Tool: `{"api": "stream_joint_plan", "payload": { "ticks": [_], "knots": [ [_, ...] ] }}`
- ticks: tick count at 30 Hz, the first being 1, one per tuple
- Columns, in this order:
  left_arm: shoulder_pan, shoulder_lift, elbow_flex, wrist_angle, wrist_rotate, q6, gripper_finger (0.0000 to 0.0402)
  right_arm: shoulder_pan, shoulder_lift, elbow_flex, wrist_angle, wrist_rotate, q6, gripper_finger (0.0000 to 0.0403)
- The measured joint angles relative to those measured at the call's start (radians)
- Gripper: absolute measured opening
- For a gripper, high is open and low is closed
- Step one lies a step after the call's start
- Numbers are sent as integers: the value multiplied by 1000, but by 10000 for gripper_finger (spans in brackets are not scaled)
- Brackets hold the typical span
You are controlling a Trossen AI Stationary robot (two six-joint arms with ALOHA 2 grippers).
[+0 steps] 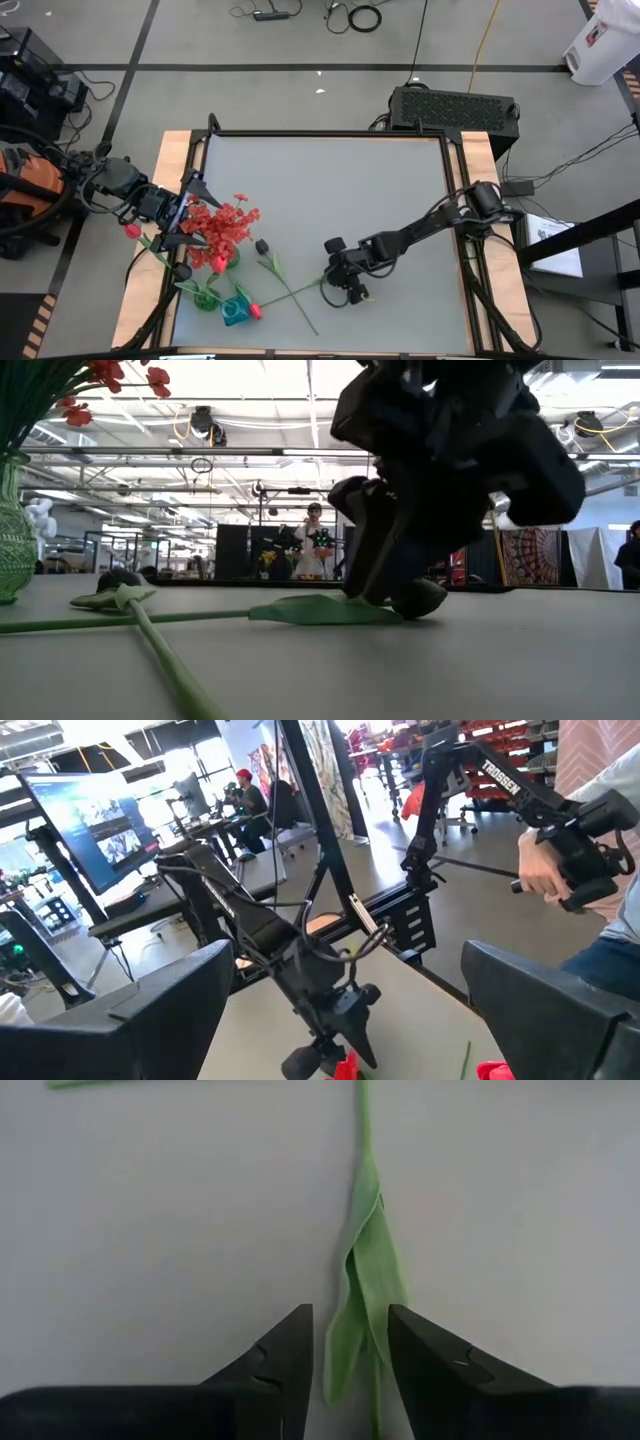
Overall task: Sort flowers into vase by color
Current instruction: Put the right black flower into the blue vase
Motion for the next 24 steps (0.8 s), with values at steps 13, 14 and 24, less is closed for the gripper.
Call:
{"api": "stream_joint_plan", "payload": {
  "ticks": [13, 14, 24],
  "knots": [
    [0, 0, 0, 0, 0, 0, 397, -27, 14, 0, 5, 27, 12, 123],
    [0, 0, 0, 0, 0, 0, 397, -27, 14, 0, 6, 27, 13, 123],
    [0, 0, 0, 0, 0, 0, 397, -27, 14, 0, 5, 26, 76, 123]
  ]
}}
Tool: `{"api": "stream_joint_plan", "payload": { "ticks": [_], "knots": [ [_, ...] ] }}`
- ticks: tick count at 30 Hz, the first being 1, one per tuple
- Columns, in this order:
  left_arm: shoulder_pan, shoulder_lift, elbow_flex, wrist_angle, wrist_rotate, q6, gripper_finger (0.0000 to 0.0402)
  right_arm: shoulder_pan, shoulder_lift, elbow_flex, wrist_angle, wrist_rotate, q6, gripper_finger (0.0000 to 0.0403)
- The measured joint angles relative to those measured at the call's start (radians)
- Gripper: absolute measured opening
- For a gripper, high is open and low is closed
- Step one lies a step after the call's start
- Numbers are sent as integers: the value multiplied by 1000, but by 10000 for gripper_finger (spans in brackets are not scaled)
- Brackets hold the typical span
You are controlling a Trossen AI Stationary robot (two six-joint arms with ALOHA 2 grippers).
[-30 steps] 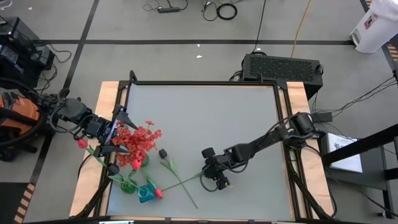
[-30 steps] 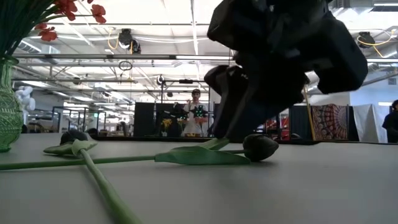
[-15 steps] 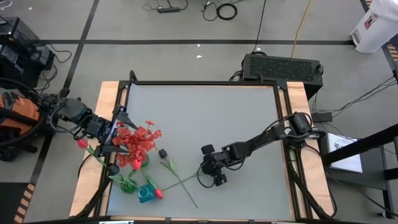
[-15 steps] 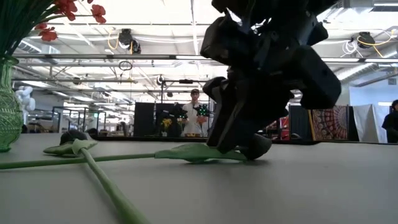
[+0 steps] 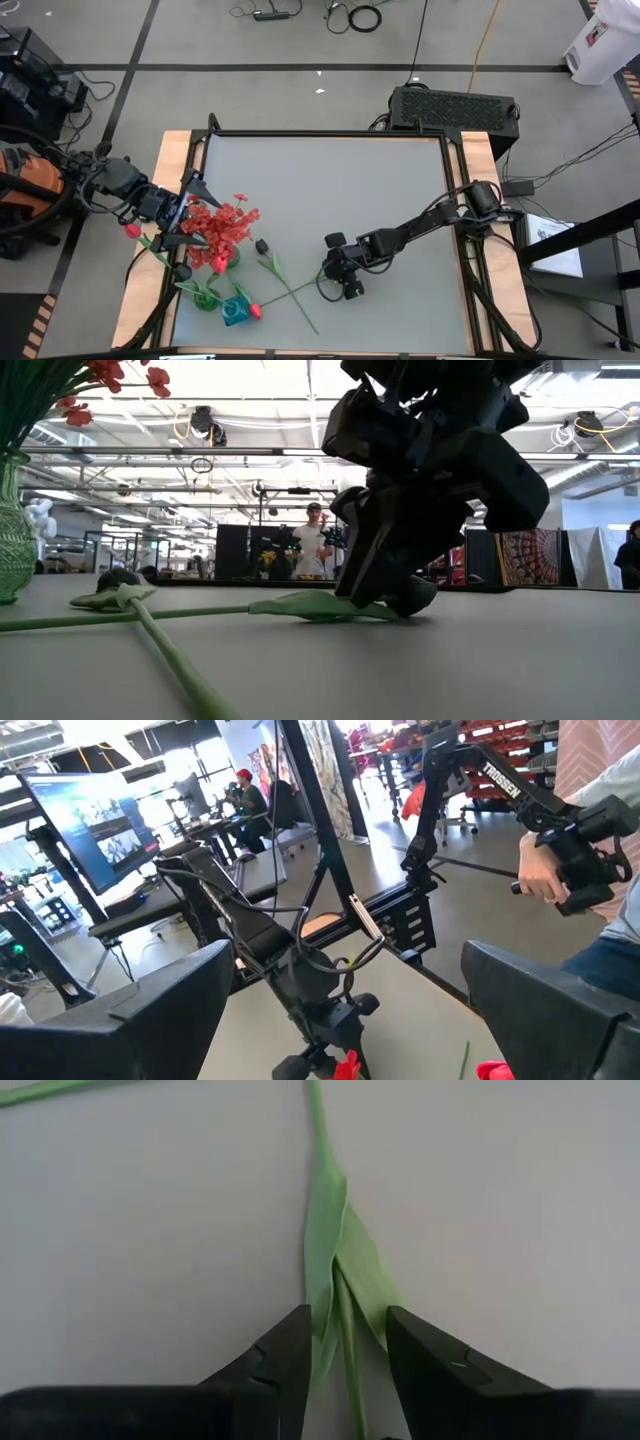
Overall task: Sort flowers into vase by color
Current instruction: Put the right black flower into the blue vase
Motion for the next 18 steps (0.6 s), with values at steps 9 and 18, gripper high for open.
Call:
{"api": "stream_joint_plan", "payload": {
  "ticks": [9, 18],
  "knots": [
    [0, 0, 0, 0, 0, 0, 397, 0, 0, 0, -18, -3, 23, 123],
    [0, 0, 0, 0, 0, 0, 397, 0, 0, 0, -29, -5, 45, 108]
  ]
}}
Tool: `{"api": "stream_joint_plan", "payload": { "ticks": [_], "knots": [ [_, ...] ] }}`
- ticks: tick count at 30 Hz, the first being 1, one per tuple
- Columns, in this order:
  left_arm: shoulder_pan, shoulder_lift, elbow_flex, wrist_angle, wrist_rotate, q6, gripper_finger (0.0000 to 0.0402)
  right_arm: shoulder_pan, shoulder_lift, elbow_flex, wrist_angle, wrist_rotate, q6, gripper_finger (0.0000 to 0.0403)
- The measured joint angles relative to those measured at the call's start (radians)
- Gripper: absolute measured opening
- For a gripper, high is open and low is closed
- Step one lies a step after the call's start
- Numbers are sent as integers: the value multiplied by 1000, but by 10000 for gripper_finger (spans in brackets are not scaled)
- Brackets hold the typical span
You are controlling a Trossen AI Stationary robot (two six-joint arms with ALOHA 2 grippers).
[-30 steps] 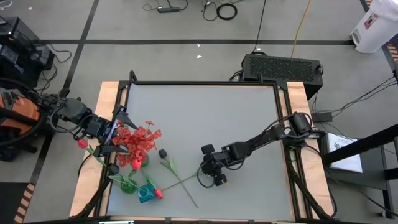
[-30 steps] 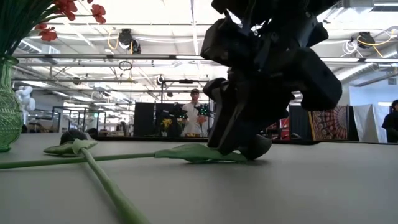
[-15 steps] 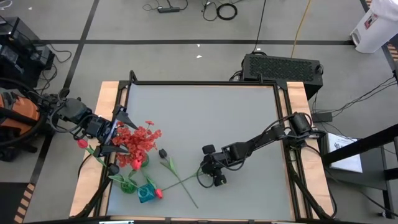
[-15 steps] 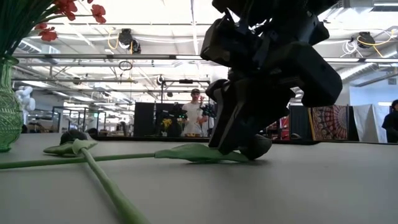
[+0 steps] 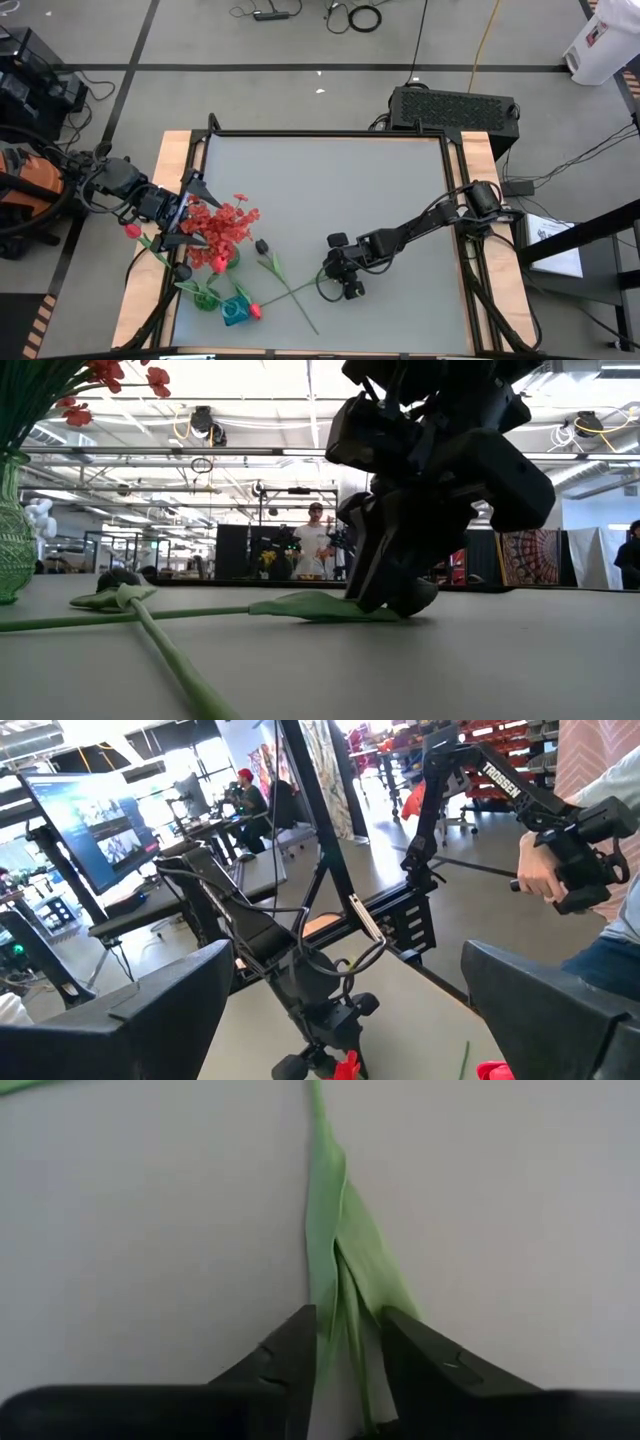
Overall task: Sort flowers into vase by color
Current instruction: Put the right black flower into the blue vase
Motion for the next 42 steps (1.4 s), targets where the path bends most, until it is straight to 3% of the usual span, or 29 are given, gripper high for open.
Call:
{"api": "stream_joint_plan", "payload": {
  "ticks": [14, 36, 42],
  "knots": [
    [0, 0, 0, 0, 0, 0, 397, 0, -1, 0, -2, 0, -2, 7],
    [0, 0, 0, 0, 0, 0, 397, 0, -30, 1, -62, 3, -3, 1],
    [0, 0, 1, -1, 0, 0, 397, 0, -117, 1, -134, 78, 7, 0]
  ]
}}
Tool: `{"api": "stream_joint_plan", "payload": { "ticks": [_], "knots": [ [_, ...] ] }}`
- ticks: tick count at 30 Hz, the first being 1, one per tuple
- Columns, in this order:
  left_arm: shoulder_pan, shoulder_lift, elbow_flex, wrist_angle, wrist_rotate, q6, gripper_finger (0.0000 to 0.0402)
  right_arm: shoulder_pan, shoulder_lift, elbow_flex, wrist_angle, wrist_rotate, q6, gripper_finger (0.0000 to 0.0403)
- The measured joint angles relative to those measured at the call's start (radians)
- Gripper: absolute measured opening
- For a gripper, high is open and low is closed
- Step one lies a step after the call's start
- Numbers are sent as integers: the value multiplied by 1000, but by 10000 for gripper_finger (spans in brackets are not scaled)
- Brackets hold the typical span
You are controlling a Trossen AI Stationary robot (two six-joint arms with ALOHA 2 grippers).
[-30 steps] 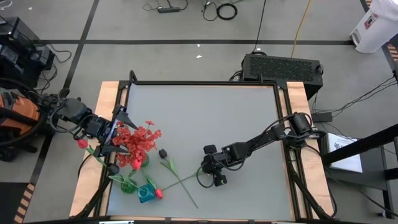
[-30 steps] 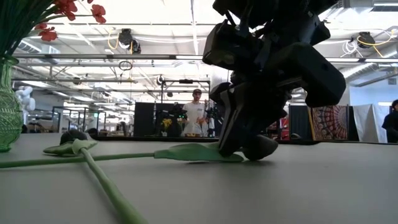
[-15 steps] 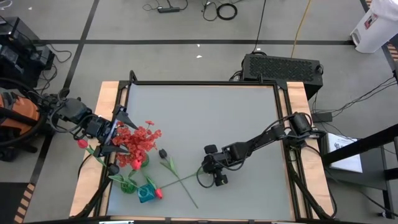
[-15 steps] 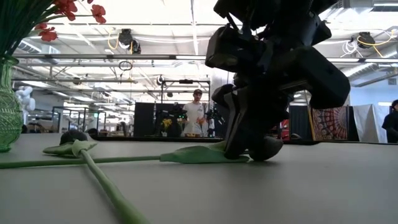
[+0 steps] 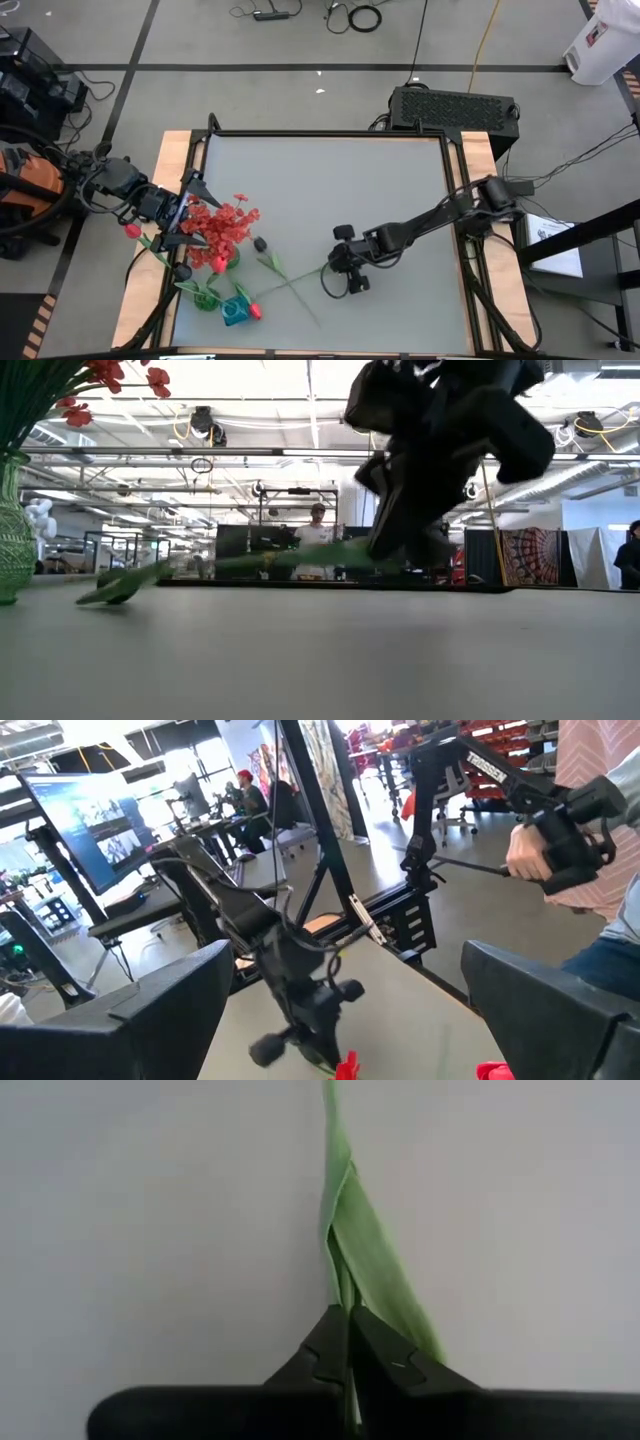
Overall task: Sort flowers into vase by color
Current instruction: Put the right black flower into the blue vase
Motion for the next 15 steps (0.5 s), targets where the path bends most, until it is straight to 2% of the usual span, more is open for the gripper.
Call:
{"api": "stream_joint_plan", "payload": {
  "ticks": [8, 15],
  "knots": [
    [0, 0, 0, 1, 0, 0, 397, 0, -124, 0, -229, 147, 71, 0],
    [0, 0, 0, 1, 0, 0, 397, 2, -204, 0, -435, 226, 187, 0]
  ]
}}
